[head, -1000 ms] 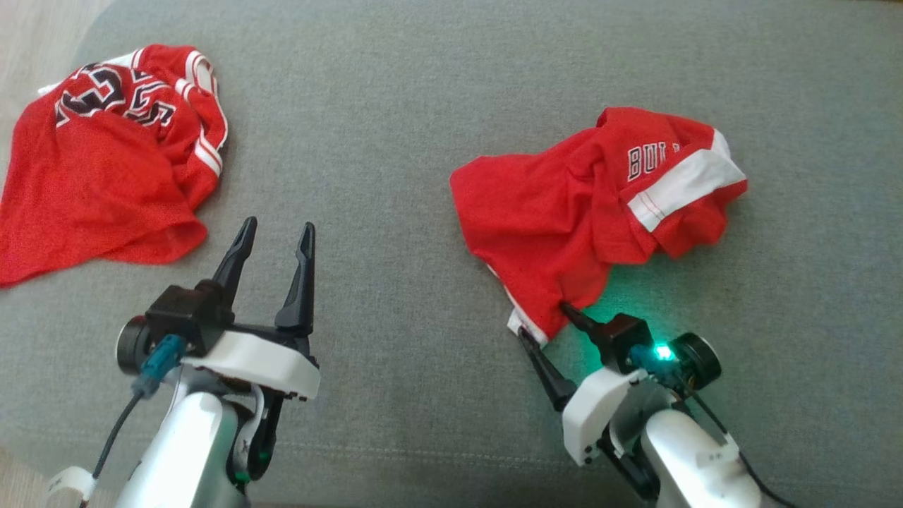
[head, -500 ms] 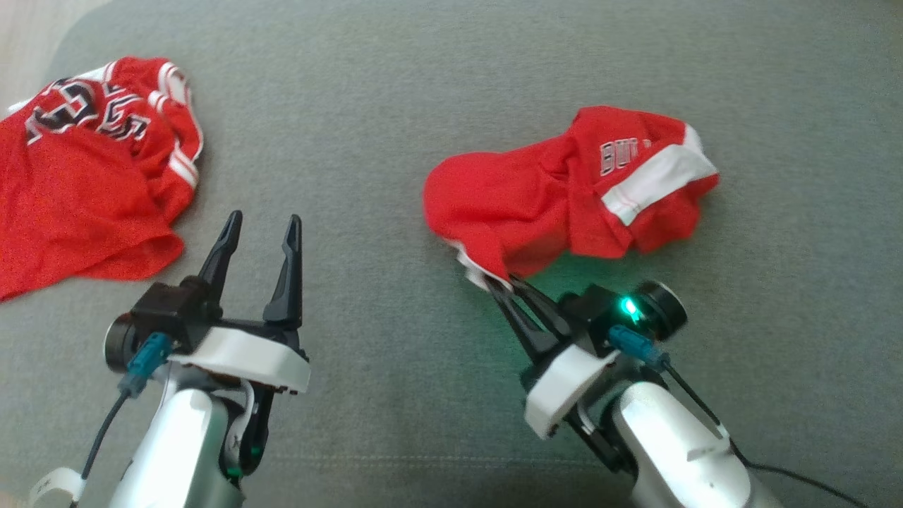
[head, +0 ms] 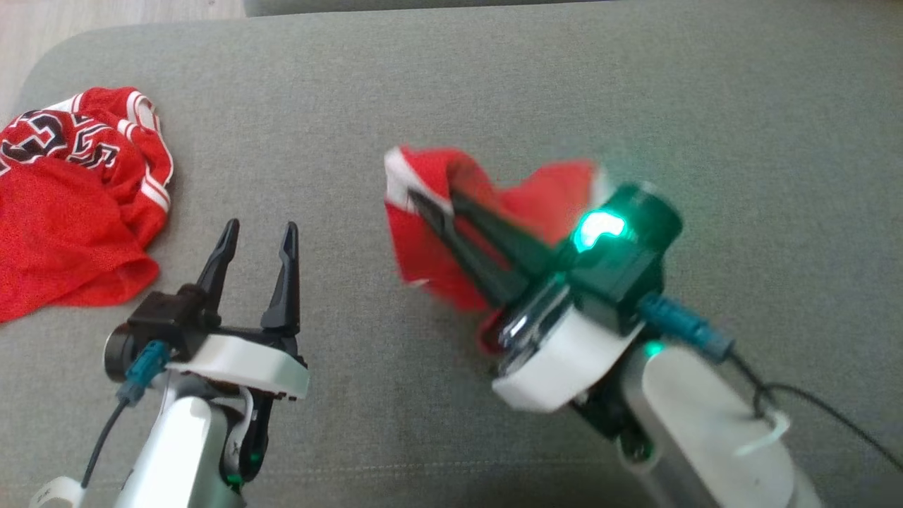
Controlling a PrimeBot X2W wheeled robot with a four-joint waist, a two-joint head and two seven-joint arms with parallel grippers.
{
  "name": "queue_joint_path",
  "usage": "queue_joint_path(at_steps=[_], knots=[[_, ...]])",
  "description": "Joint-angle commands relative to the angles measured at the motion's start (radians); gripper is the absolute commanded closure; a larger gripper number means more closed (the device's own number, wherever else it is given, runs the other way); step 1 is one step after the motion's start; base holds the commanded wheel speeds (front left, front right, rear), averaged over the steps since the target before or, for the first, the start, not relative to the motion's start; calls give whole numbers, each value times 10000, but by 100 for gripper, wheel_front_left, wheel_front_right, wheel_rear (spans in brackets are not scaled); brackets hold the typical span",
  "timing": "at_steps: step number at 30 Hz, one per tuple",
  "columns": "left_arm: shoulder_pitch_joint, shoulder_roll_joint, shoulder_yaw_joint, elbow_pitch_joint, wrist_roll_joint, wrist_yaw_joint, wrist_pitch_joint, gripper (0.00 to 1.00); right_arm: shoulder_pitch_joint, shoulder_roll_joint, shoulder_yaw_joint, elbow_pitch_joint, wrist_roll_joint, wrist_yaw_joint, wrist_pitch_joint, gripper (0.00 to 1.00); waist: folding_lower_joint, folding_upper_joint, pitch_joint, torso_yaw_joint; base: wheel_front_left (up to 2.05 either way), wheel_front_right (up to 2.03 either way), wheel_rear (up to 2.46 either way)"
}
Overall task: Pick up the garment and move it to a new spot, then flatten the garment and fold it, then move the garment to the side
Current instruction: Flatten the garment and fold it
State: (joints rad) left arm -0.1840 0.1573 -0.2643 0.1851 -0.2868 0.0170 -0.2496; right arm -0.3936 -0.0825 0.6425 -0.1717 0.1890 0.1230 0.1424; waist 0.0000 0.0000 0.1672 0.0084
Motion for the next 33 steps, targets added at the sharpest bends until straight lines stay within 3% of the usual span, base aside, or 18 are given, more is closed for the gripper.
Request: queue_joint_path(at_steps=[1, 9, 20, 21, 22, 23, 28, 33], knots=[[-250, 104, 455, -298, 124, -15, -122, 0, -341, 167, -41, -396, 88, 77, 73, 100, 0, 0, 29, -42, 0, 0, 0], [-365, -20, 515, -367, 243, -153, -122, 0, 644, -484, -2047, 669, 10, 77, 694, 100, 0, 0, 404, -61, 0, 0, 0], [-668, -29, 657, -395, 389, -345, -122, 0, 1325, -1452, -3544, 3113, -94, 77, 728, 100, 0, 0, 1044, -113, 0, 0, 0], [-693, -34, 672, -395, 402, -361, -122, 0, 1245, -1430, -3701, 3352, -140, 77, 664, 97, 0, 0, 1082, -115, 0, 0, 0], [-714, -41, 684, -394, 414, -377, -122, 0, 1157, -1407, -3846, 3569, -210, 77, 575, 55, 0, 0, 1114, -112, 0, 0, 0], [-731, -50, 693, -389, 426, -394, -122, 0, 1075, -1361, -3964, 3756, -272, 77, 488, 0, 0, 0, 1136, -104, 0, 0, 0], [-707, -104, 810, -310, 479, -429, -122, 0, 911, -1037, -4584, 4350, -454, 77, -43, 0, 0, 0, 1027, -134, 0, 0, 0], [-534, -169, 927, -295, 547, -388, -122, 0, 1329, -705, -5527, 3938, -611, 77, -654, 0, 0, 0, 664, -183, 0, 0, 0]])
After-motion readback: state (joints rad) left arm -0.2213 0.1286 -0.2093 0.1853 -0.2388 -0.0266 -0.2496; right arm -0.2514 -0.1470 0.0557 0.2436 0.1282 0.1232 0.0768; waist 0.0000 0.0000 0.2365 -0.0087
